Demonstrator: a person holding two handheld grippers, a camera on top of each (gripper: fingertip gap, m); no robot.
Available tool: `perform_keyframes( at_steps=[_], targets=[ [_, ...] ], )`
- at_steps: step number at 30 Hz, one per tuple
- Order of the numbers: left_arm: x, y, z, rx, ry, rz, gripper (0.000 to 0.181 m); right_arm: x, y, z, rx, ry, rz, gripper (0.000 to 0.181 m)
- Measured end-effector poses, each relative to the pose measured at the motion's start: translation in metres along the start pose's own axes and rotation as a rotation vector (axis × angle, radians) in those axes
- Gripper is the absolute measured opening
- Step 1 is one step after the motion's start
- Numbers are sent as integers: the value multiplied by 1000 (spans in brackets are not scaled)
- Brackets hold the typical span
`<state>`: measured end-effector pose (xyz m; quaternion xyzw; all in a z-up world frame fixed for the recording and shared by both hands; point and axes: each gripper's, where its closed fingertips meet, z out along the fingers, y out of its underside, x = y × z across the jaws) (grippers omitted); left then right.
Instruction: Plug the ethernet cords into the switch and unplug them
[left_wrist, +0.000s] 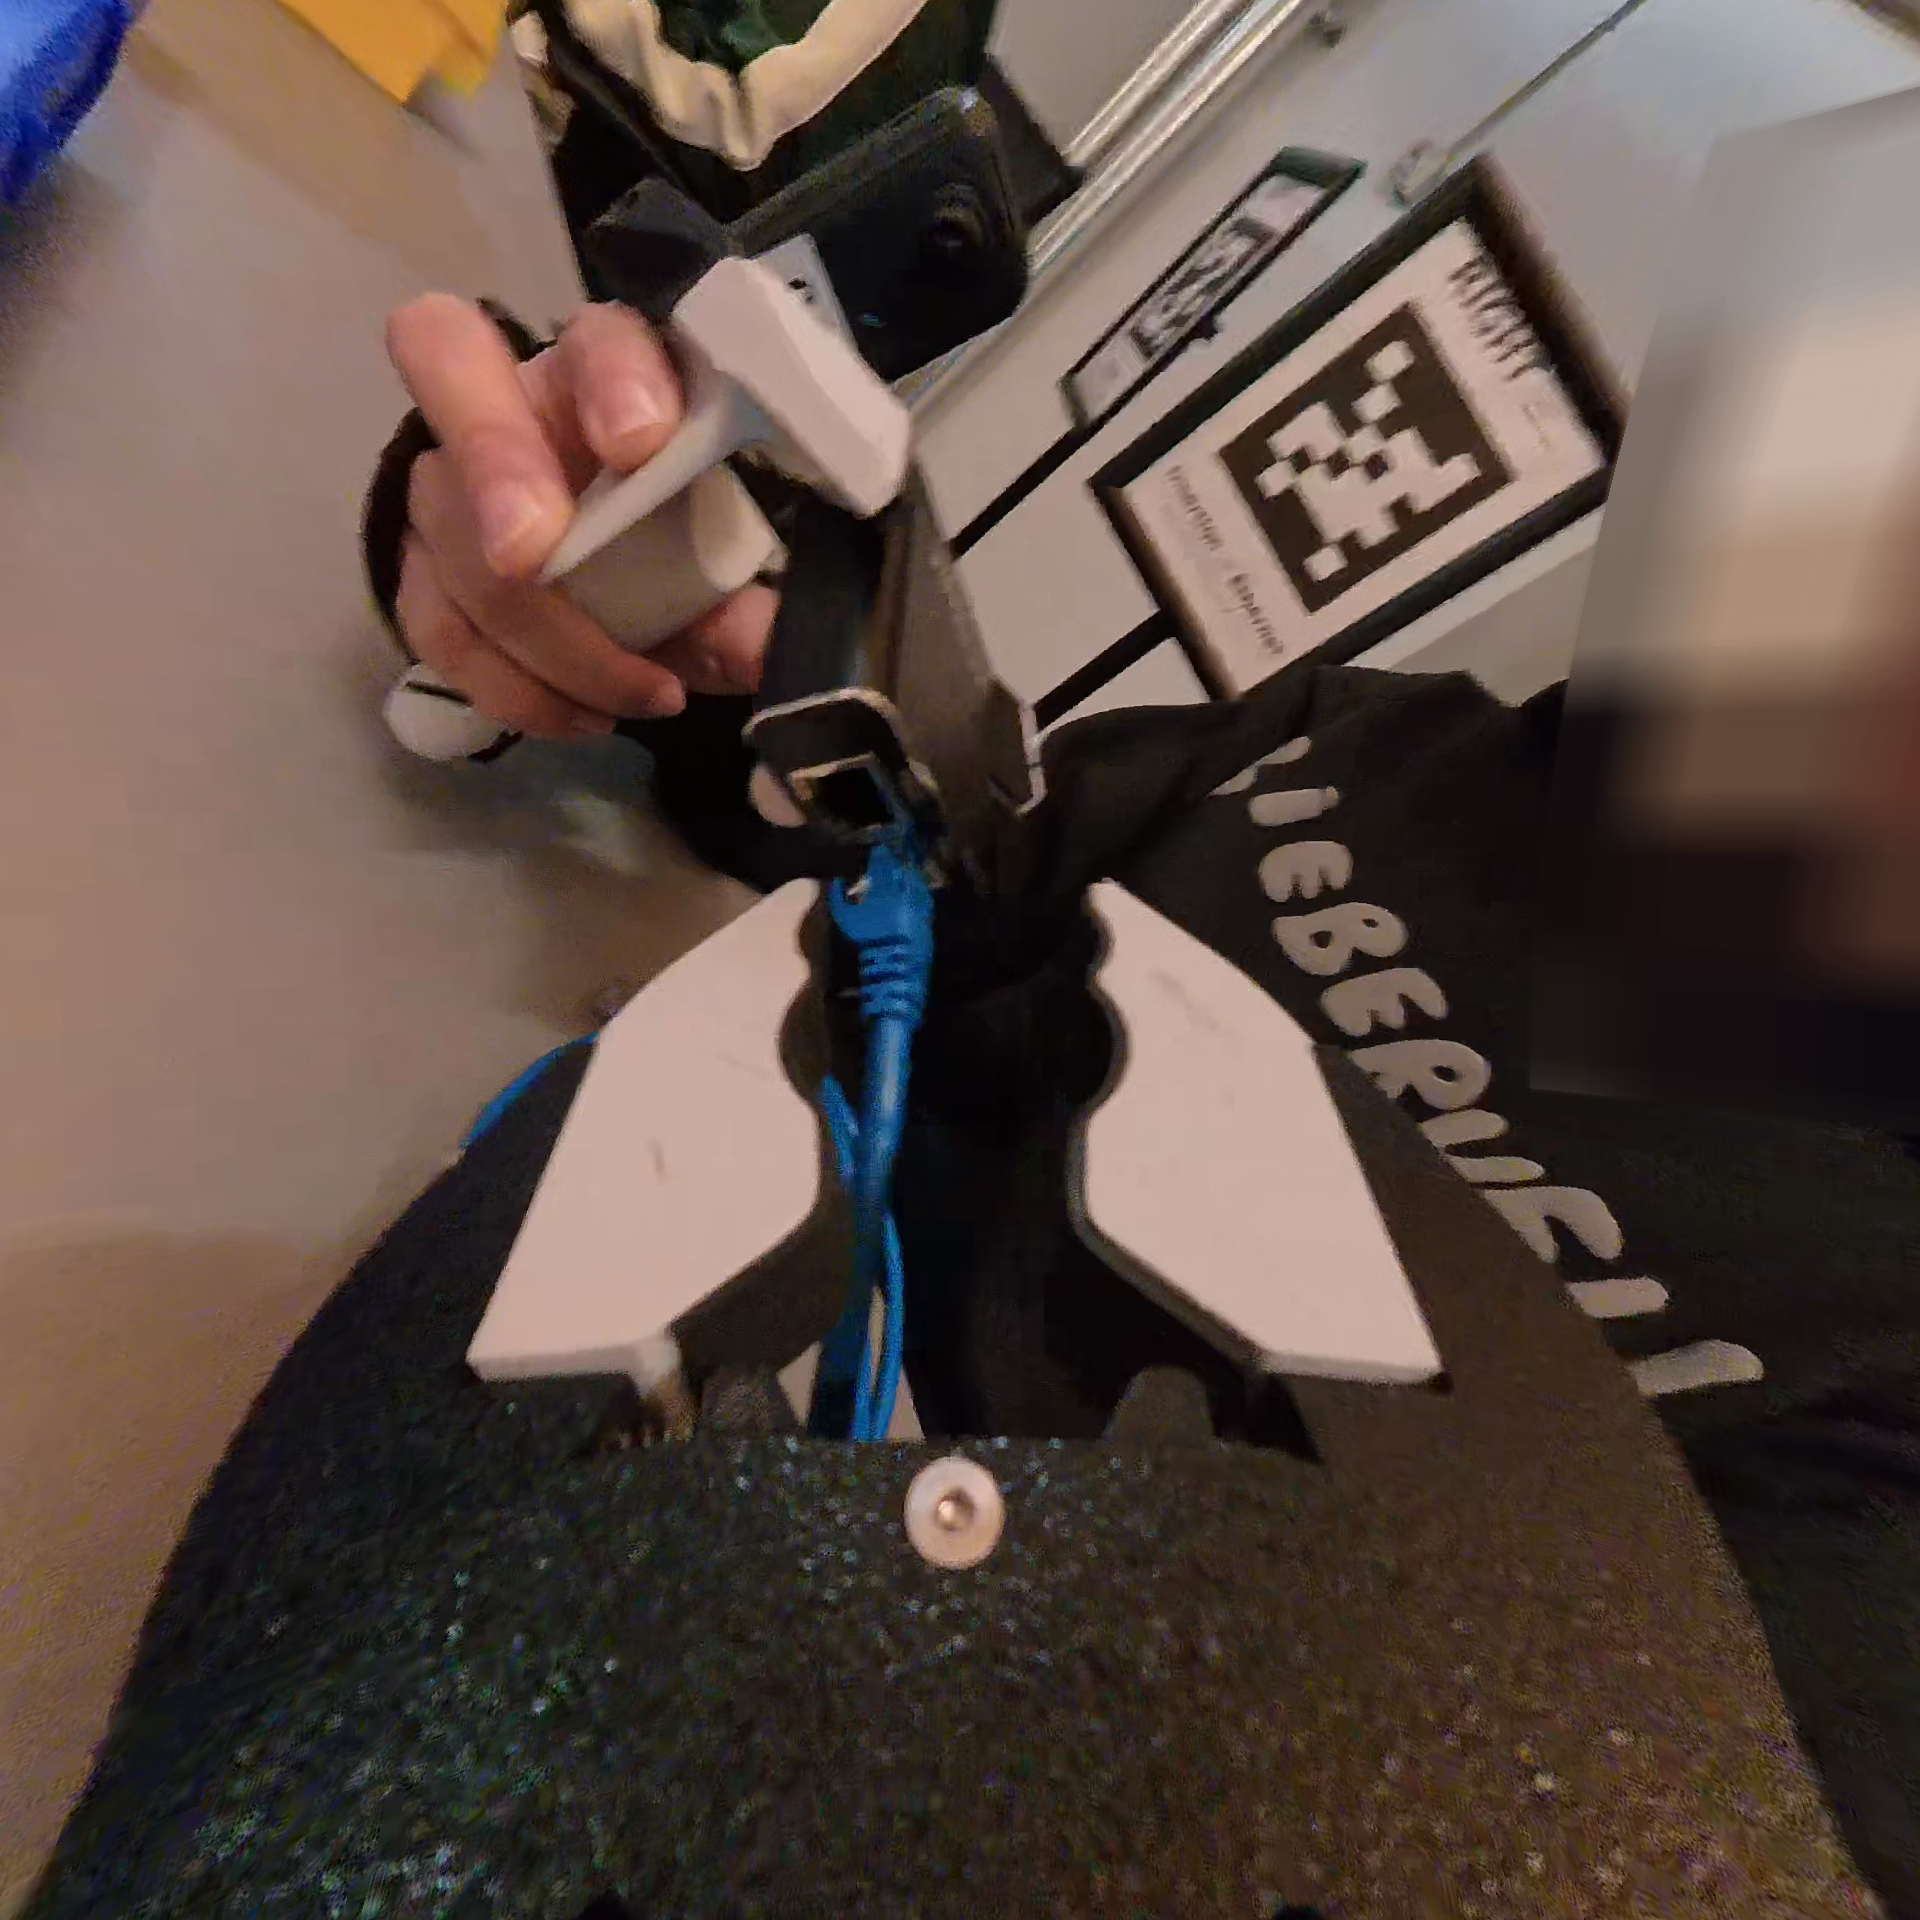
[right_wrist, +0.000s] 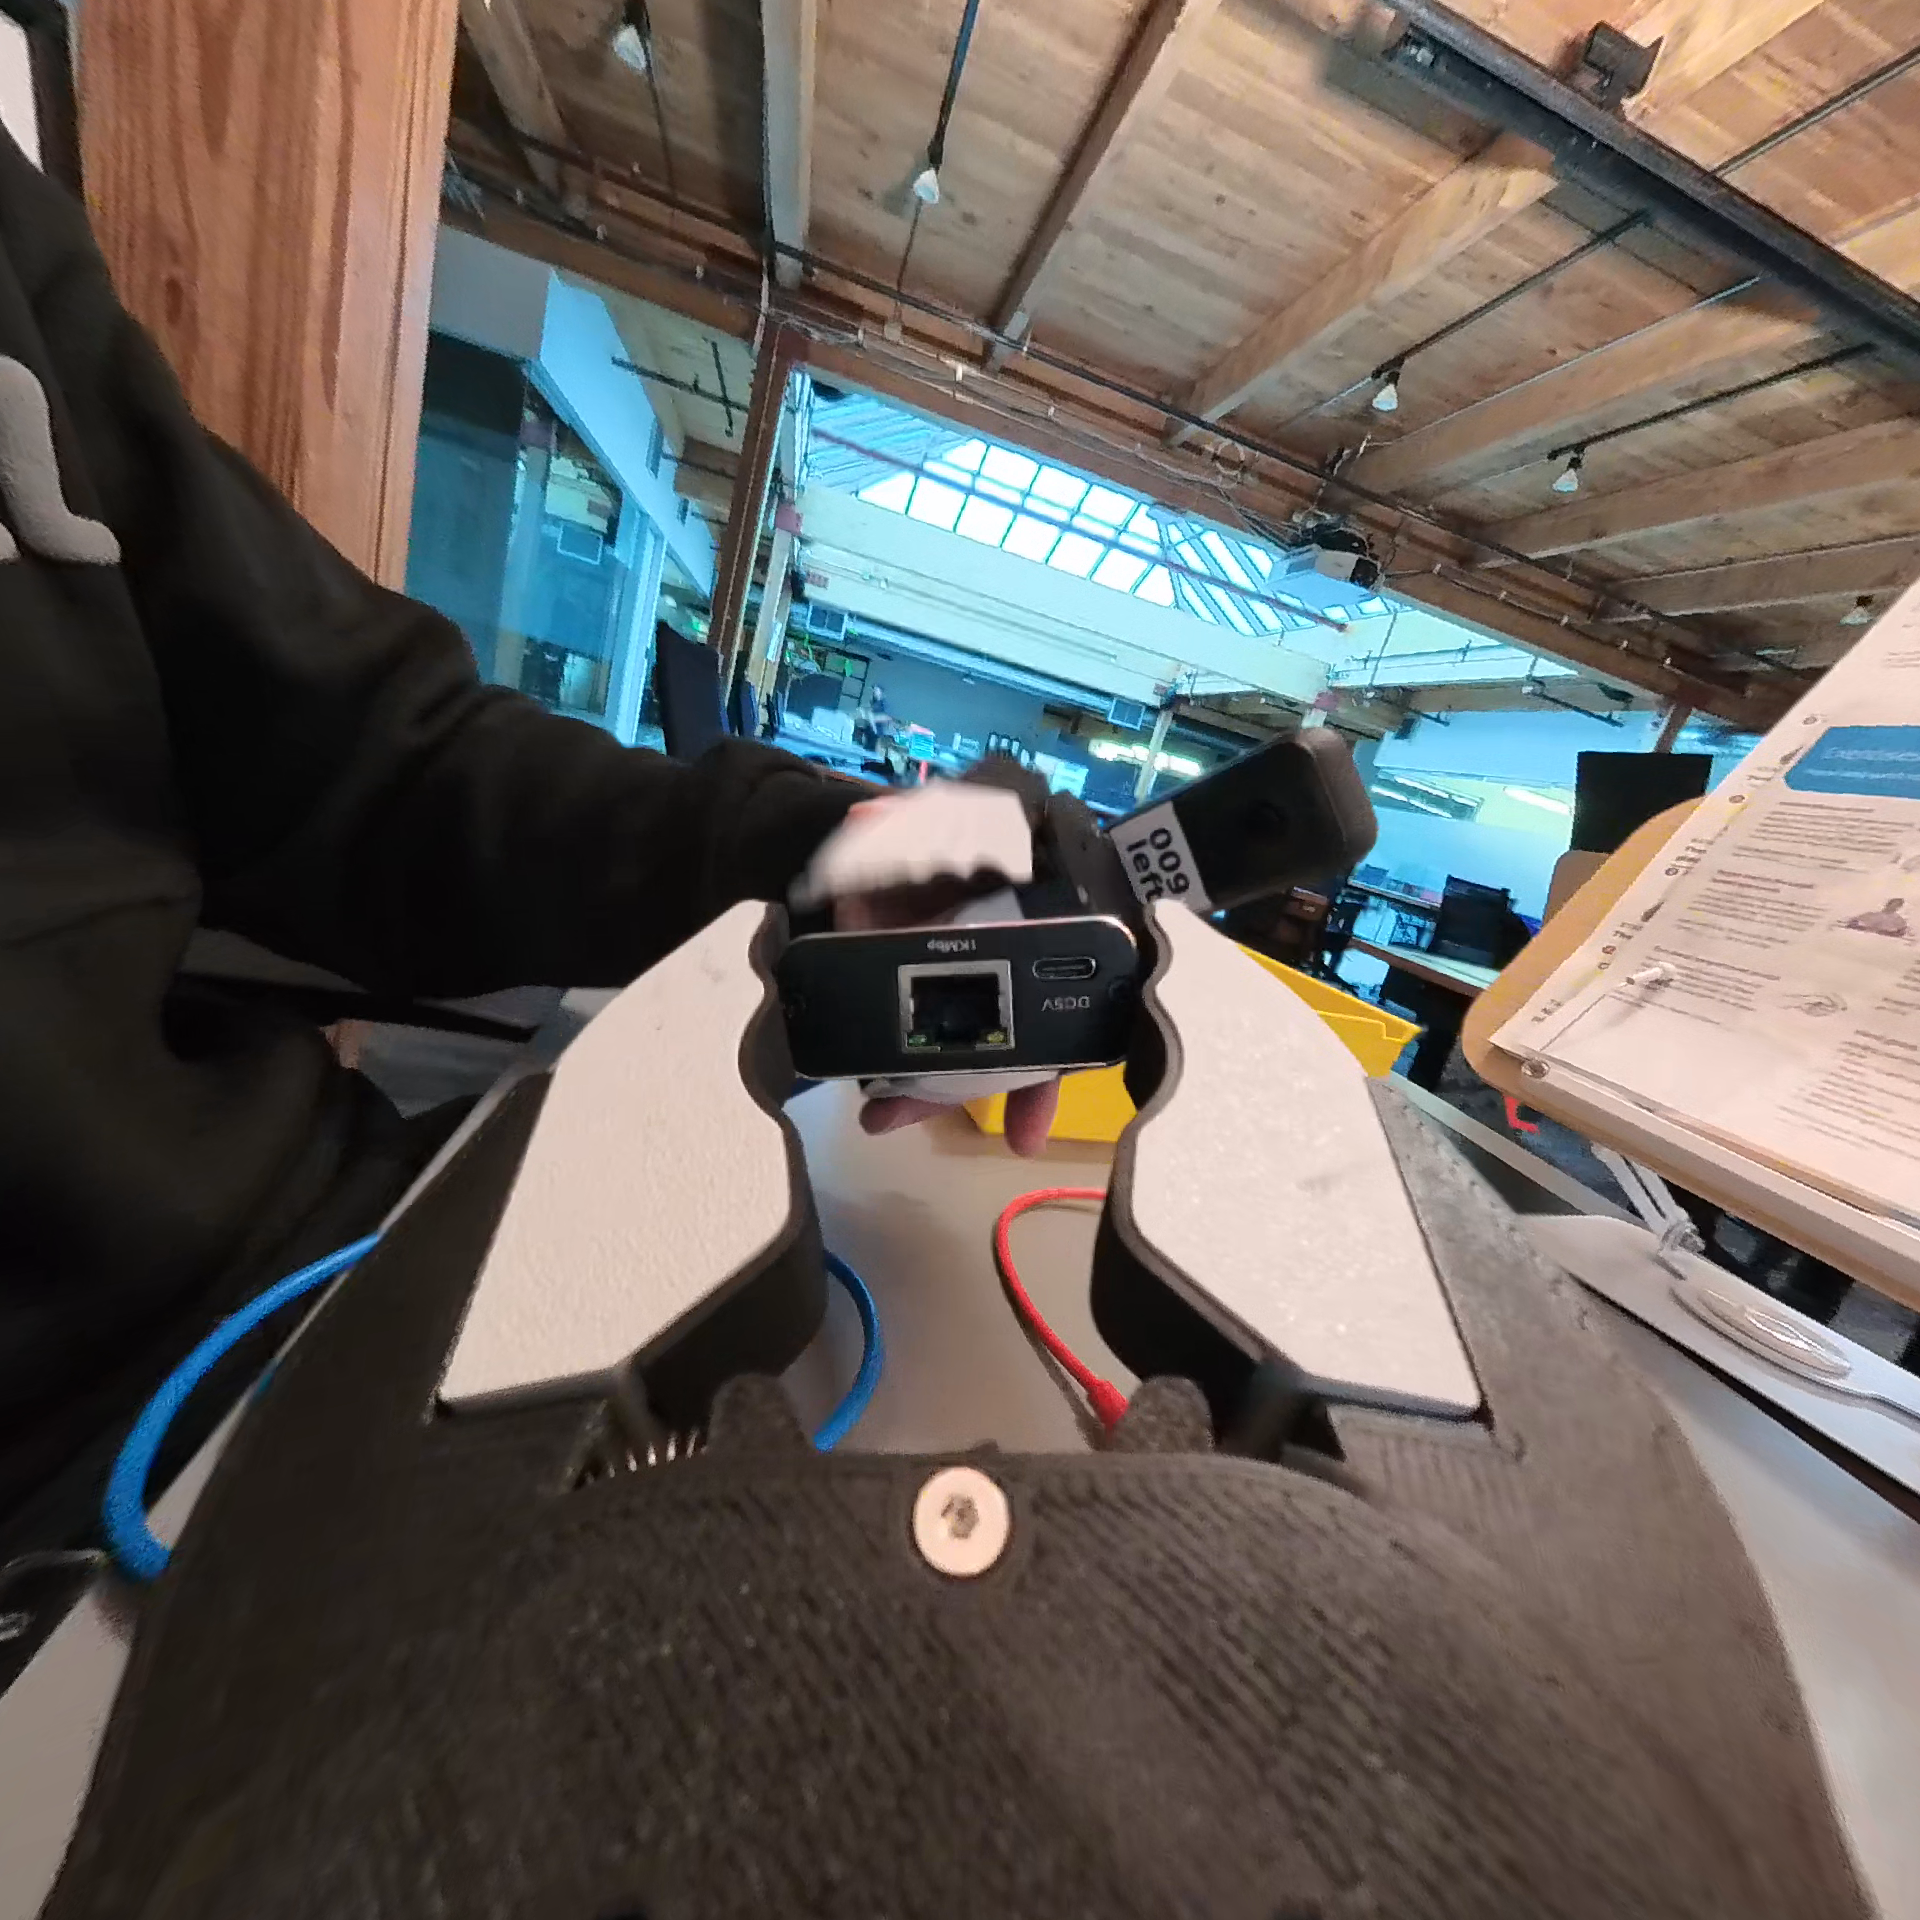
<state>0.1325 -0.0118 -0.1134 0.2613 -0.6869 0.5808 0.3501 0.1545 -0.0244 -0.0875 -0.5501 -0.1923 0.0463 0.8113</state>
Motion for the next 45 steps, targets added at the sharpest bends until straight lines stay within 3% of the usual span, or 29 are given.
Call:
perform_keyframes(
  at_steps=[1,5,10,16,31,34,37,41,43,45],
  targets=[
    [3,-3,-1,17,27,-22,57,0,3,1,-24,3,-15,63],
    [-11,-15,-4,99,-34,-77,43,-4,6,6,-54,-12,-37,63],
    [-10,-10,-5,84,17,-128,26,-8,8,14,-73,-23,-64,63],
    [-31,-7,-16,66,-166,-225,24,3,44,9,-311,51,-84,63],
    [-28,-12,-20,-38,-272,-251,23,5,56,20,-380,84,-147,71],
    [-30,-20,-25,-17,-336,-187,28,11,52,23,-316,115,-61,71],
    [-18,-37,-34,31,-381,-19,38,10,35,18,-200,85,33,70],
    [-2,-82,-78,328,-506,216,37,17,18,-7,-121,99,85,69],
    [-14,-85,-103,398,-633,266,36,22,8,-20,-51,111,116,69],
    [-28,-73,-106,368,-666,284,31,25,2,-27,-7,125,128,68]
  ],
)
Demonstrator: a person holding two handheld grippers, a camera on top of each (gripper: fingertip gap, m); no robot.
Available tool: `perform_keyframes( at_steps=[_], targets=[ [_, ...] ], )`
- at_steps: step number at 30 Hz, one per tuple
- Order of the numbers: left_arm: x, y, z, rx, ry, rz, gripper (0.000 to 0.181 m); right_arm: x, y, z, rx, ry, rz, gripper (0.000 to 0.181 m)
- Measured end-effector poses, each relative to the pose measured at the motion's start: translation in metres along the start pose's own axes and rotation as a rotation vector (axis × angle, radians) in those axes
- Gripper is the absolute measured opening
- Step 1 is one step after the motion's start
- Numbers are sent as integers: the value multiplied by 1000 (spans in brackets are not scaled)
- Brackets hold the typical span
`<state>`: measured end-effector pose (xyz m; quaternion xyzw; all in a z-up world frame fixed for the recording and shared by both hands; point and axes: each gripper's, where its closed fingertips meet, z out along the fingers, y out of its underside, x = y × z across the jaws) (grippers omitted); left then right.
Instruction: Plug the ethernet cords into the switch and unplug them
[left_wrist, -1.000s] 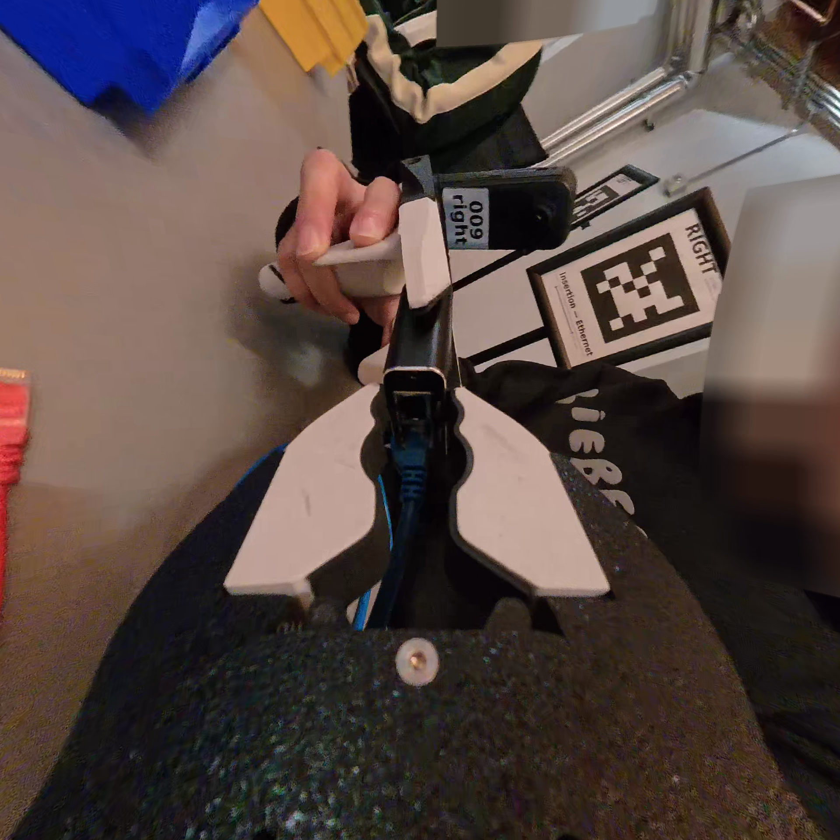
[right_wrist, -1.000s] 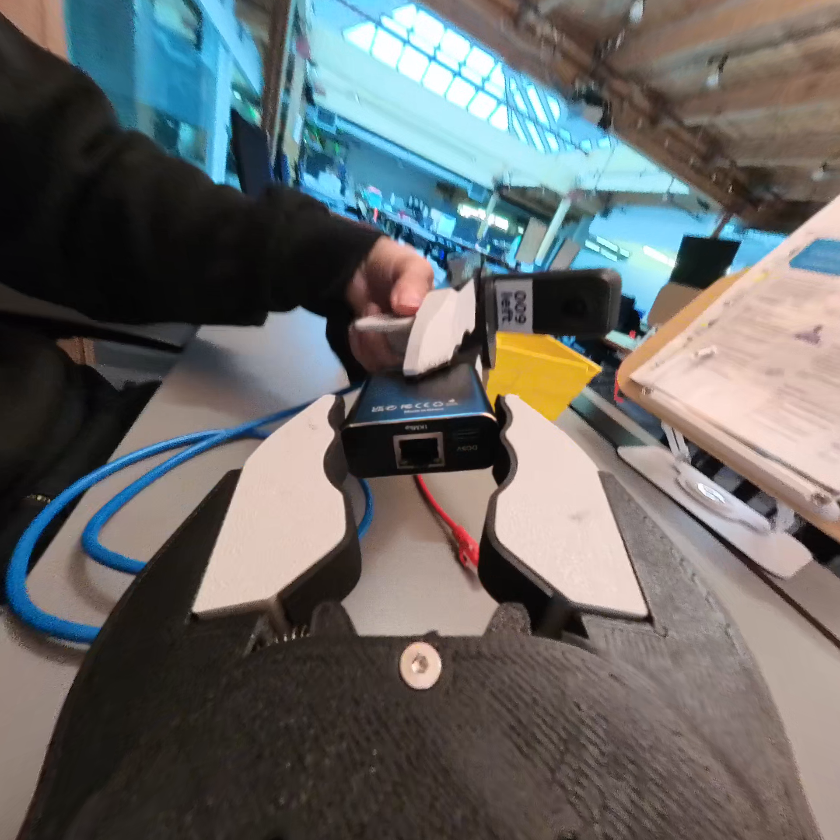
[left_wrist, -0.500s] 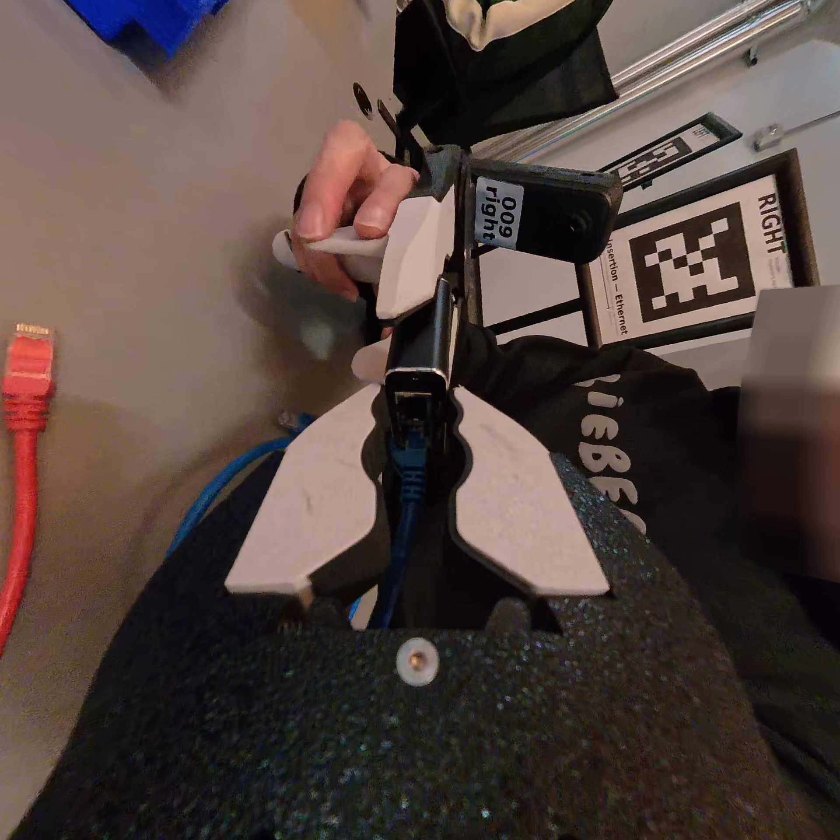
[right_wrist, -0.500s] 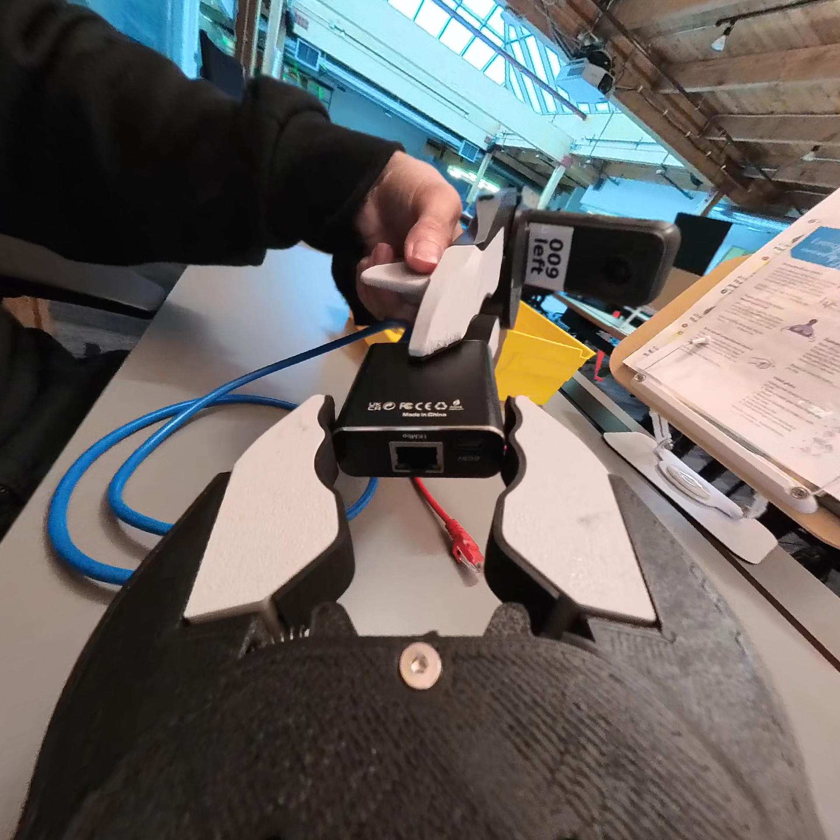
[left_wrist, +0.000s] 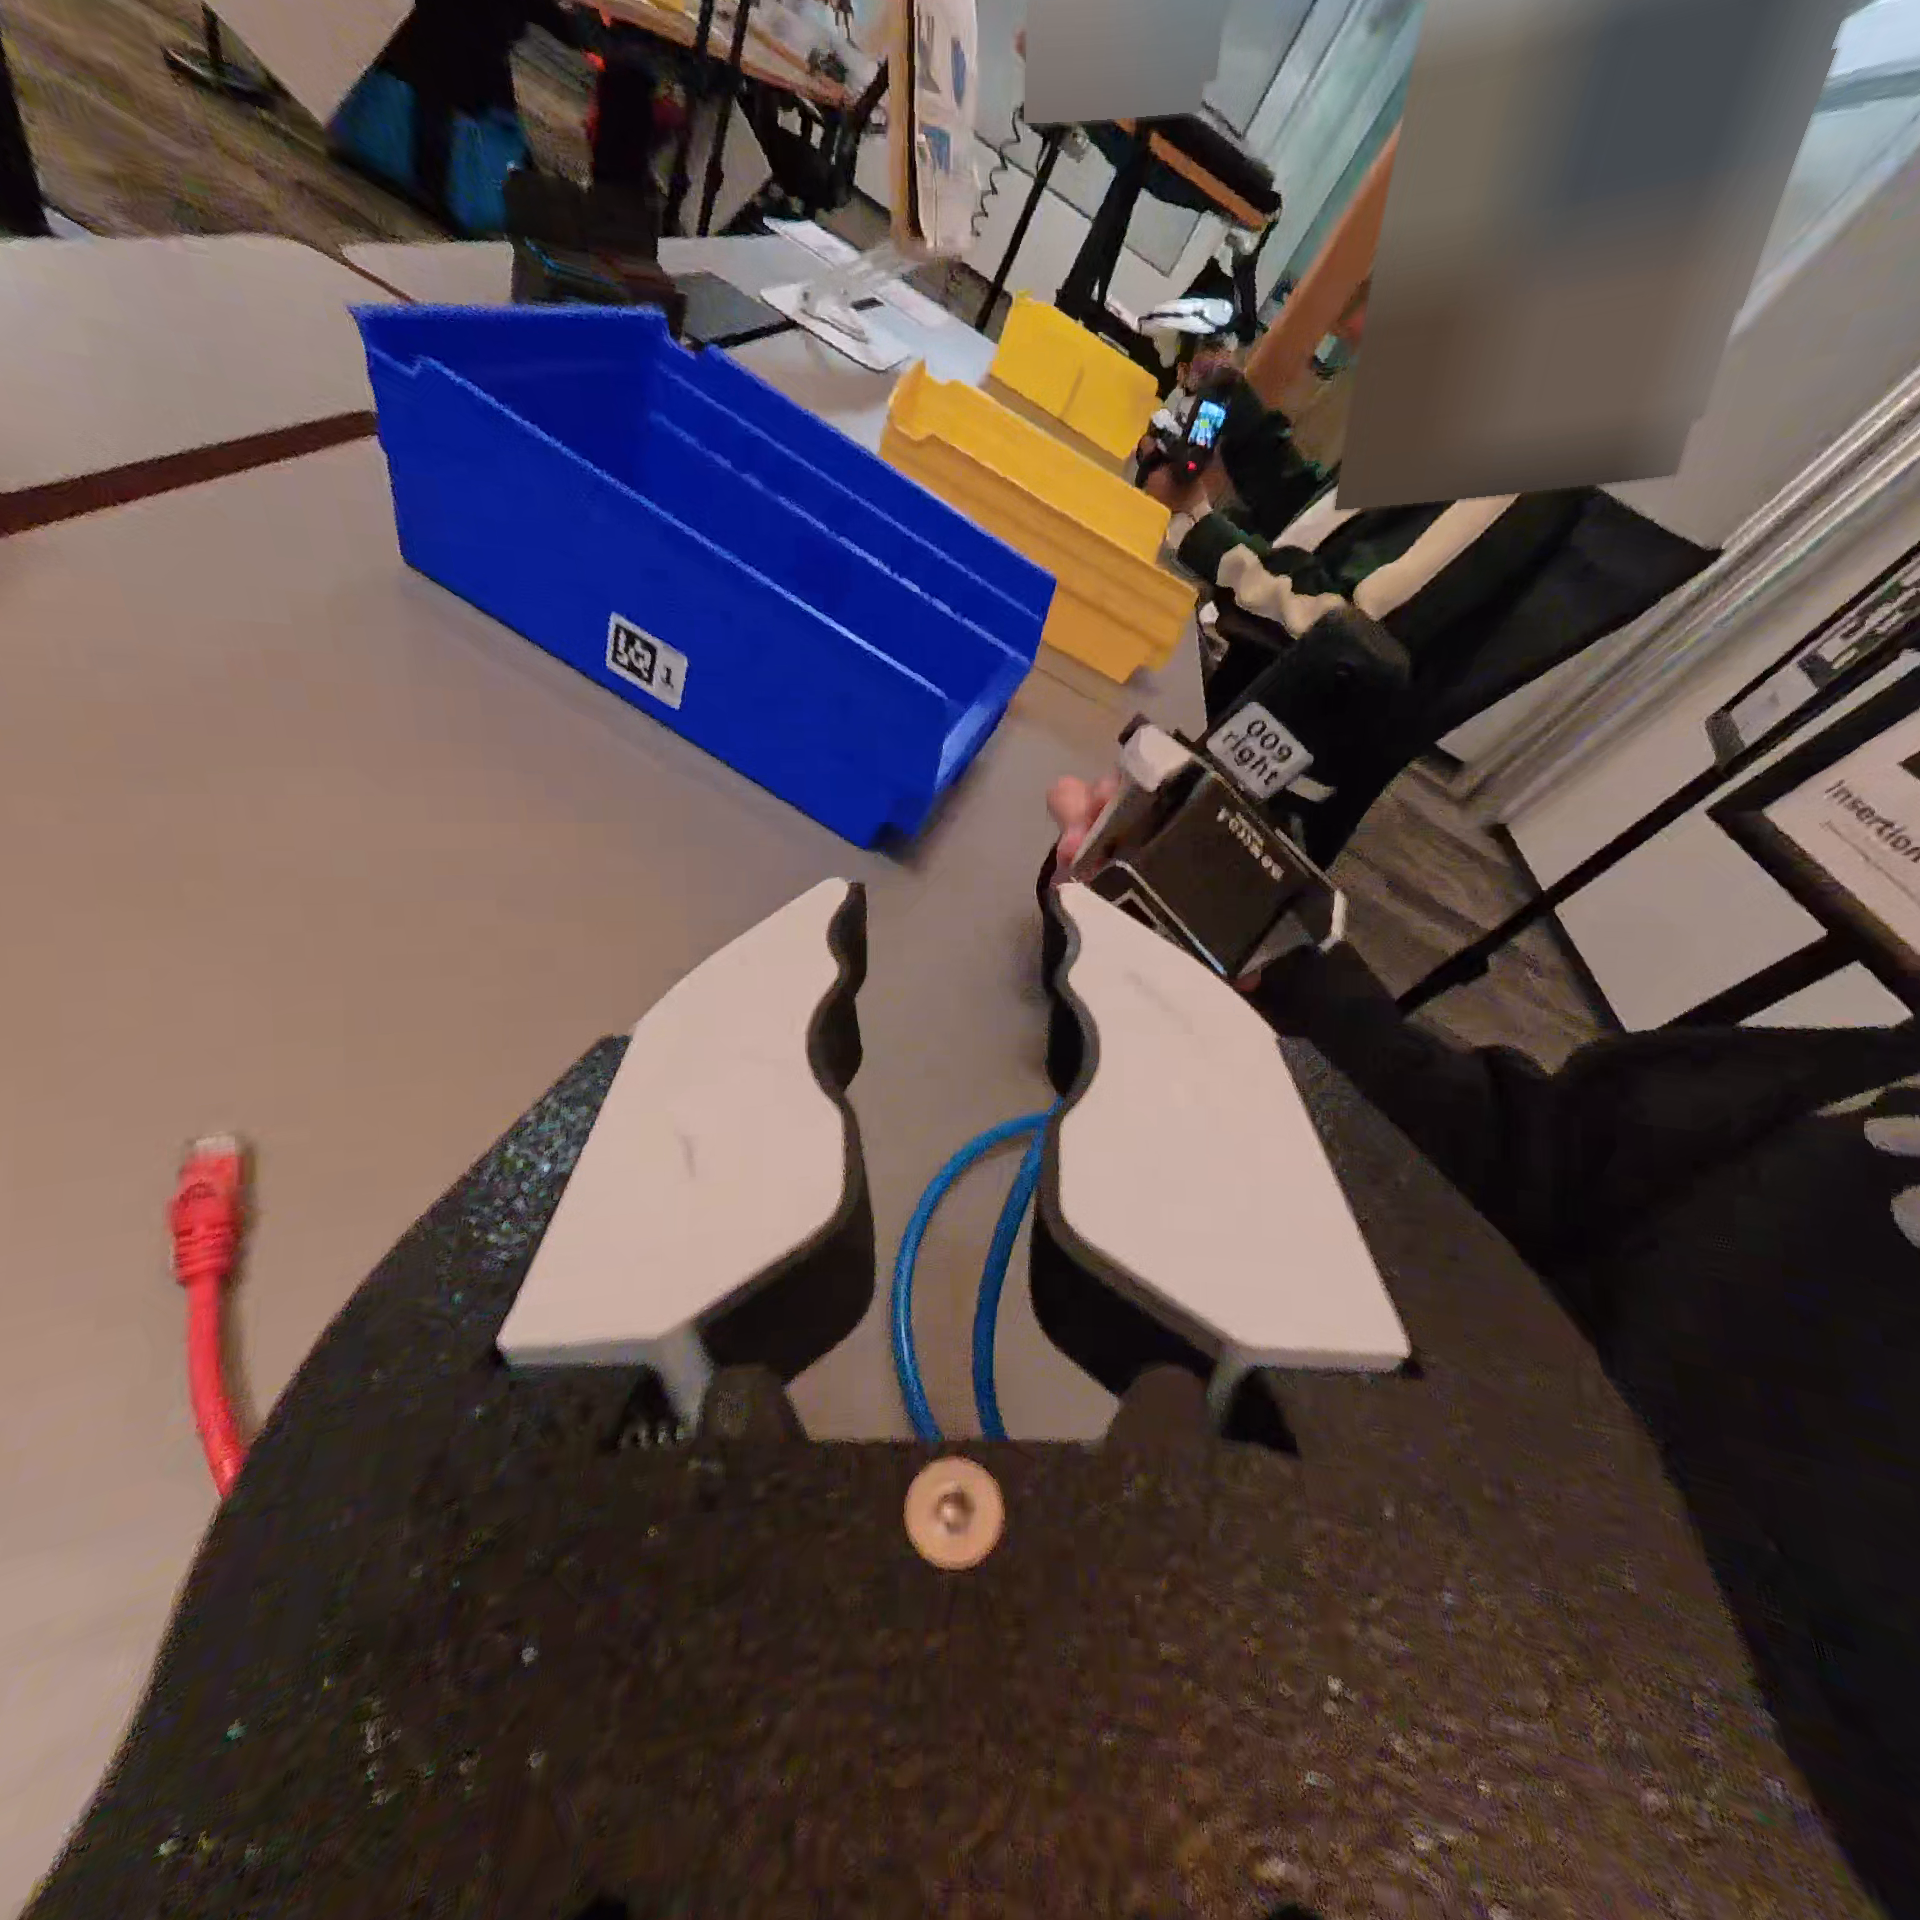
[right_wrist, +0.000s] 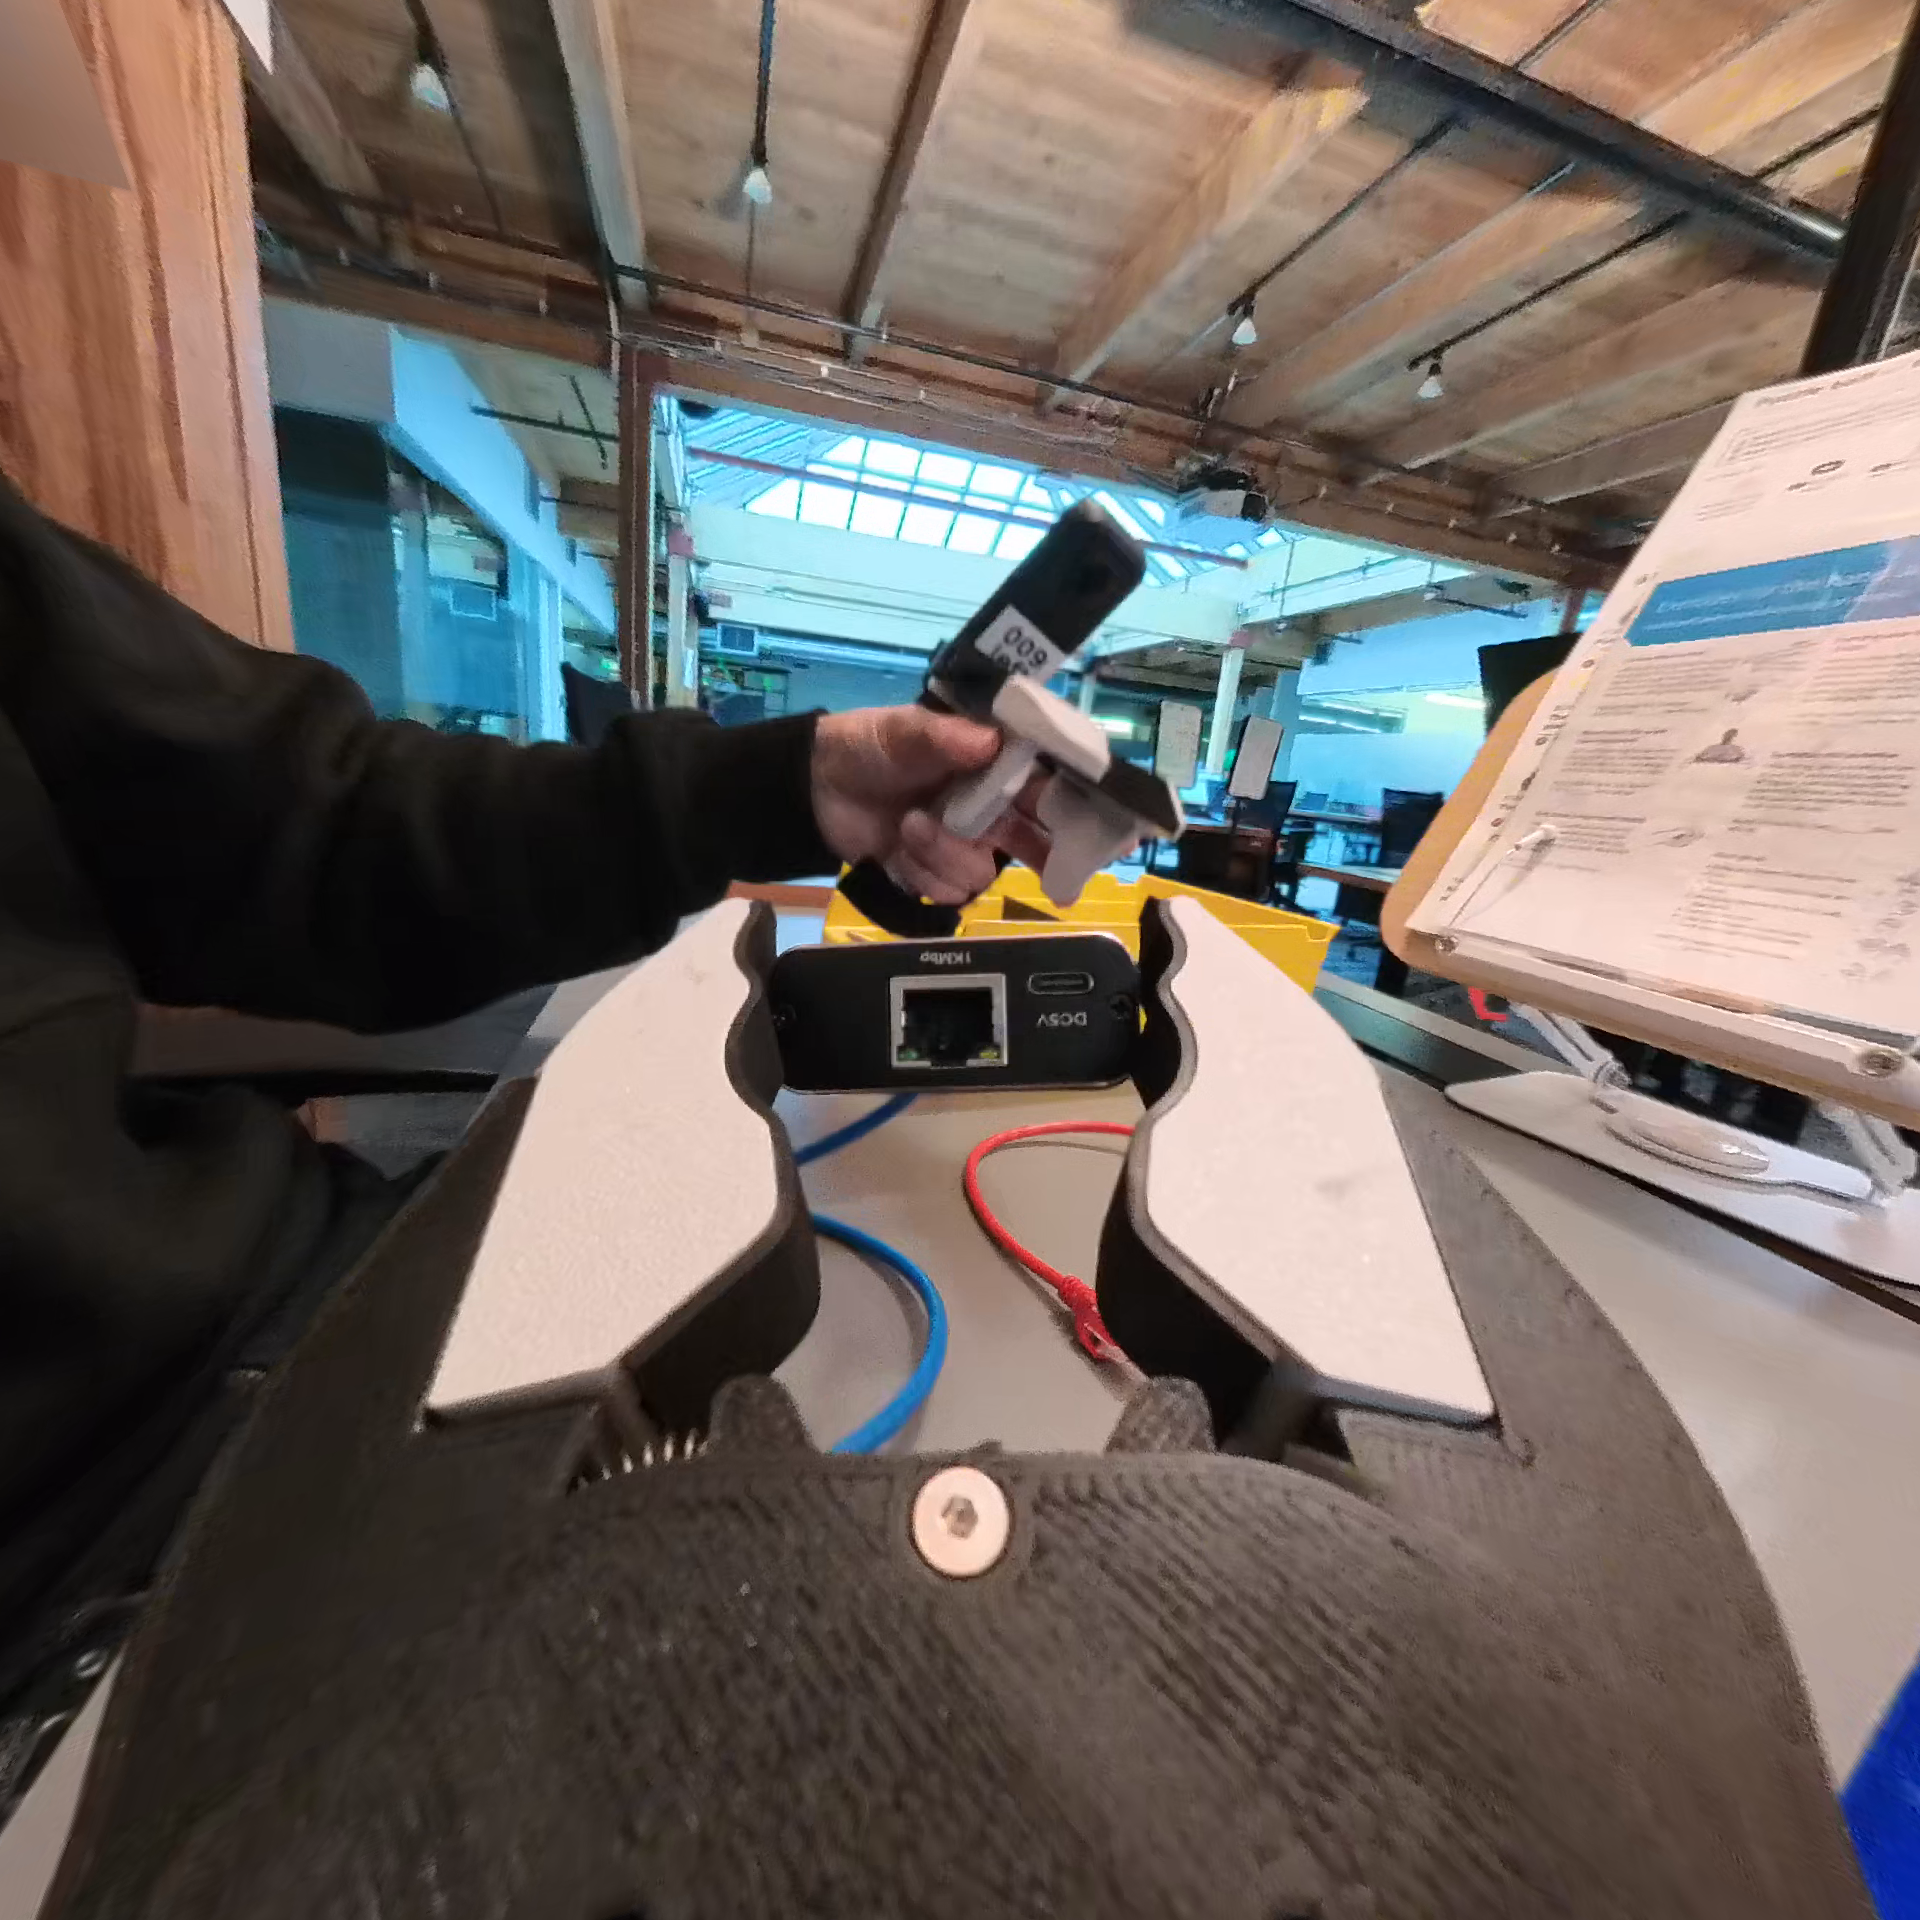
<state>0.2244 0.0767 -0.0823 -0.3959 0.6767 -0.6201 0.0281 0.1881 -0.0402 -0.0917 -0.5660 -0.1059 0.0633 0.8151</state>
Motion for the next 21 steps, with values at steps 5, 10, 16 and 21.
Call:
perform_keyframes(
  at_steps=[5,10,16,21],
  targets=[
    [36,56,32,-204,258,-93,50,-4,0,4,17,-30,7,68],
    [68,82,58,-324,559,-243,81,-24,4,19,-10,-129,-11,67],
    [88,87,54,-356,877,-439,29,-37,18,35,-148,-161,-123,67],
    [78,93,54,-469,667,-451,25,-29,45,29,-334,-117,-188,67]
  ],
)
